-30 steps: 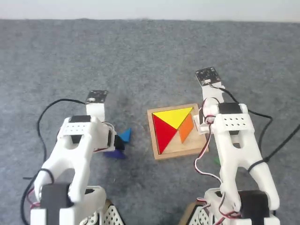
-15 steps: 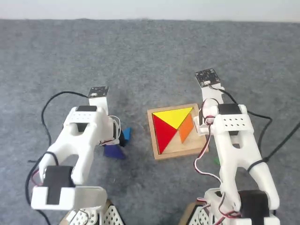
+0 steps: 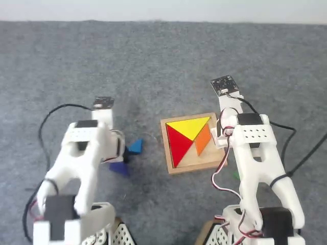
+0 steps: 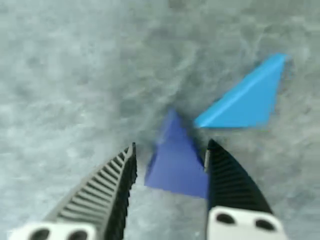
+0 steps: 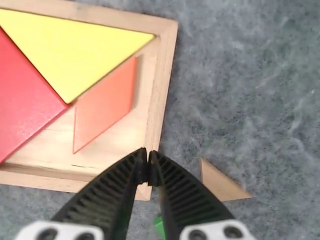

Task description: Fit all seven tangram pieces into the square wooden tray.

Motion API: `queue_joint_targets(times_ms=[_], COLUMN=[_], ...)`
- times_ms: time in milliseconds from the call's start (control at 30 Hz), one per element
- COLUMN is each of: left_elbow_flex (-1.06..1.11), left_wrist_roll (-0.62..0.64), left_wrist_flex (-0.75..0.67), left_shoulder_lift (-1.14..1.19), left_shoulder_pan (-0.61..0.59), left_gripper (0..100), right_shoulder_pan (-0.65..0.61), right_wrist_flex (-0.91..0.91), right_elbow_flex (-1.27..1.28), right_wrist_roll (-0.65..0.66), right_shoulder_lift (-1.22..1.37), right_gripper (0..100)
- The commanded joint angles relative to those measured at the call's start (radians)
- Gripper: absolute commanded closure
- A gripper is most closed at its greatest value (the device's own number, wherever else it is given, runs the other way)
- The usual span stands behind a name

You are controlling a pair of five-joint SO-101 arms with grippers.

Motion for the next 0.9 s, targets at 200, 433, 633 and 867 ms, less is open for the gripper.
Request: queue_joint_targets(times_ms=[200,433,633,867], left_elbow_flex=[0.061,-0.016,0.035,0.205], left_wrist_roll=[-0.239,-0.523,-0.761,-0.697], left_wrist_flex=[0.025,0.129,0.129,-0.055], left_shoulder_lift=[-0.203,-0.209,-0.199,-0.209], left_shoulder_pan=[-0.186,-0.318,-0.362,-0.192], left_gripper=[79,79,79,79], right_shoulder_pan=[0.013,0.013,0.013,0.013], right_wrist_flex=[-0.018,-0.018,-0.051,-0.054], right_elbow_flex=[-0.005,-0.005,0.011,0.015], right_wrist_roll=[0.015,0.015,0.017,0.017], right_shoulder_lift=[-0.047,-0.047,-0.047,-0.047], right_gripper=[99.0,99.0,99.0,99.0])
